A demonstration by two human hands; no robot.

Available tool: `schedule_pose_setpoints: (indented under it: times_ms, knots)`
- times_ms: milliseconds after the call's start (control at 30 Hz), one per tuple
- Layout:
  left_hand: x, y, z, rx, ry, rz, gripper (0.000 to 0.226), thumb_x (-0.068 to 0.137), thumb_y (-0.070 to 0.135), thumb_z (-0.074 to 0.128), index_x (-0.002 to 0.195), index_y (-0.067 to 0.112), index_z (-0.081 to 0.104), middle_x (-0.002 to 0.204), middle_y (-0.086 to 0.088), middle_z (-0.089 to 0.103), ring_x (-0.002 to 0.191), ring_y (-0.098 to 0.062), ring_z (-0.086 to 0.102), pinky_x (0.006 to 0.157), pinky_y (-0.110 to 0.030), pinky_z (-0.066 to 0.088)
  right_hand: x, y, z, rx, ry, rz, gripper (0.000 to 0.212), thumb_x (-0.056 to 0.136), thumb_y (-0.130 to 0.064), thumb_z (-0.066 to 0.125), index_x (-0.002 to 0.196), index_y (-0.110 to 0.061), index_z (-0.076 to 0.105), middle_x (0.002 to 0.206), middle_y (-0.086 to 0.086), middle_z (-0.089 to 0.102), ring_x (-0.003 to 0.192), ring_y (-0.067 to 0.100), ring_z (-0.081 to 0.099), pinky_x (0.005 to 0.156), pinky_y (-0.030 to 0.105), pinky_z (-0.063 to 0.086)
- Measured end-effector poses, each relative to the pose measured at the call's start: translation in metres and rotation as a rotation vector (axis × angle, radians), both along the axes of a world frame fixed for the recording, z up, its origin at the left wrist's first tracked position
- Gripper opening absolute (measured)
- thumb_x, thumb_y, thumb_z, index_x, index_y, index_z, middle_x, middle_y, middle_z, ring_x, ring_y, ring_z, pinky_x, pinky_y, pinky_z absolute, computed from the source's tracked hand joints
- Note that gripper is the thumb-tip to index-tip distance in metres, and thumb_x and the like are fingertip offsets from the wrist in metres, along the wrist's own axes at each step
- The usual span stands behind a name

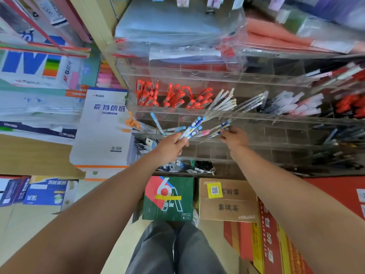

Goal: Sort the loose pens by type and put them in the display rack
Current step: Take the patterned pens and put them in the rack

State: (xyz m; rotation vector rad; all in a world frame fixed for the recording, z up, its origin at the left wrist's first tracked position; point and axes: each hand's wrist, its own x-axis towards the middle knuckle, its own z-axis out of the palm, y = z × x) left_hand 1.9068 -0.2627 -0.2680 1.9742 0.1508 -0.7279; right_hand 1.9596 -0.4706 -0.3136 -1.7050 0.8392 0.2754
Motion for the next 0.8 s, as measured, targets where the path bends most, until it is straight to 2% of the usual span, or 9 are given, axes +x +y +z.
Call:
schedule_pose_setpoints:
  times_ms: [33, 100, 200, 300, 433, 567, 667, 733, 800]
  knots:
    - [0.001, -0.002, 0.001, 0.002, 0.005, -0.011, 0.027, 0.103, 0.031, 0.036, 0.098, 0.011, 0.054, 0.062, -0.001, 0.045, 0.049, -0.012, 0.039, 0.051, -0.027, 0.036, -0.001, -0.002, 0.003, -0.011, 0.0, -0.013, 0.032, 0.087, -0.012, 0.068, 0.117, -0.003, 0.06, 0.098, 0.013, 0.066, 0.094, 0.03, 0.067, 0.091, 0.039, 0.054]
    - [0.004, -0.006, 0.002, 0.014, 0.014, -0.034, 0.03, 0.104, 0.032, 0.035, 0.102, 0.01, 0.054, 0.062, 0.0, 0.044, 0.049, -0.012, 0.038, 0.049, -0.025, 0.033, -0.004, -0.006, 0.013, -0.048, -0.013, -0.04, 0.033, 0.085, -0.021, 0.072, 0.112, -0.009, 0.058, 0.09, 0.005, 0.062, 0.079, 0.022, 0.065, 0.083, 0.036, 0.056]
    - [0.01, -0.016, 0.006, -0.02, 0.037, -0.064, 0.029, 0.104, 0.031, 0.035, 0.102, 0.009, 0.054, 0.07, -0.004, 0.046, 0.053, -0.013, 0.038, 0.049, -0.025, 0.031, -0.014, -0.009, 0.033, 0.152, -0.04, 0.029, 0.019, 0.088, -0.032, 0.067, 0.09, -0.015, 0.06, 0.071, -0.001, 0.055, 0.058, 0.009, 0.048, 0.055, 0.023, 0.046]
    - [0.013, -0.03, 0.016, -0.048, 0.081, -0.133, 0.026, 0.104, 0.025, 0.034, 0.1, 0.009, 0.054, 0.065, -0.002, 0.045, 0.047, -0.008, 0.04, 0.046, -0.02, 0.032, -0.021, -0.011, 0.047, 0.484, -0.021, 0.216, 0.015, 0.092, -0.03, 0.062, 0.091, -0.015, 0.063, 0.075, -0.003, 0.058, 0.062, 0.008, 0.049, 0.051, 0.016, 0.044]
    - [0.011, -0.049, 0.028, -0.132, 0.174, -0.223, 0.026, 0.105, 0.024, 0.035, 0.097, 0.009, 0.054, 0.065, -0.001, 0.047, 0.046, -0.007, 0.039, 0.044, -0.016, 0.033, -0.027, -0.01, 0.054, 0.635, 0.018, 0.314, 0.009, 0.093, -0.018, 0.059, 0.092, -0.009, 0.061, 0.068, -0.003, 0.06, 0.058, 0.004, 0.053, 0.051, 0.012, 0.046]
    - [0.011, -0.058, 0.028, -0.085, 0.164, -0.258, 0.027, 0.104, 0.026, 0.036, 0.107, 0.007, 0.055, 0.072, -0.003, 0.054, 0.054, -0.01, 0.049, 0.052, -0.019, 0.042, -0.032, -0.018, 0.054, 0.625, 0.008, 0.303, 0.009, 0.094, -0.013, 0.057, 0.089, -0.007, 0.062, 0.061, -0.005, 0.064, 0.052, 0.001, 0.056, 0.05, 0.011, 0.046]
    - [0.015, -0.063, 0.025, 0.095, 0.026, -0.295, 0.046, 0.101, 0.031, 0.042, 0.143, 0.012, 0.037, 0.107, -0.006, 0.061, 0.088, -0.021, 0.06, 0.078, -0.031, 0.048, -0.028, -0.028, 0.058, 0.531, -0.046, 0.183, 0.008, 0.092, -0.011, 0.06, 0.085, -0.009, 0.062, 0.063, -0.005, 0.065, 0.051, 0.001, 0.056, 0.051, 0.011, 0.047]
    - [0.018, -0.062, 0.021, 0.258, -0.131, -0.299, 0.051, 0.1, 0.032, 0.046, 0.145, 0.013, 0.035, 0.127, -0.008, 0.053, 0.102, -0.023, 0.056, 0.084, -0.032, 0.043, -0.021, -0.04, 0.061, 0.406, -0.121, 0.047, 0.007, 0.09, -0.012, 0.064, 0.084, -0.009, 0.064, 0.066, -0.002, 0.064, 0.052, 0.003, 0.056, 0.053, 0.014, 0.048]
    - [0.018, -0.059, 0.017, 0.318, -0.205, -0.292, 0.046, 0.1, 0.029, 0.046, 0.142, 0.012, 0.039, 0.135, -0.01, 0.047, 0.114, -0.023, 0.052, 0.094, -0.031, 0.041, -0.013, -0.052, 0.061, 0.292, -0.19, -0.074, 0.007, 0.088, -0.014, 0.067, 0.086, -0.008, 0.065, 0.069, 0.002, 0.061, 0.051, 0.005, 0.054, 0.053, 0.017, 0.048]
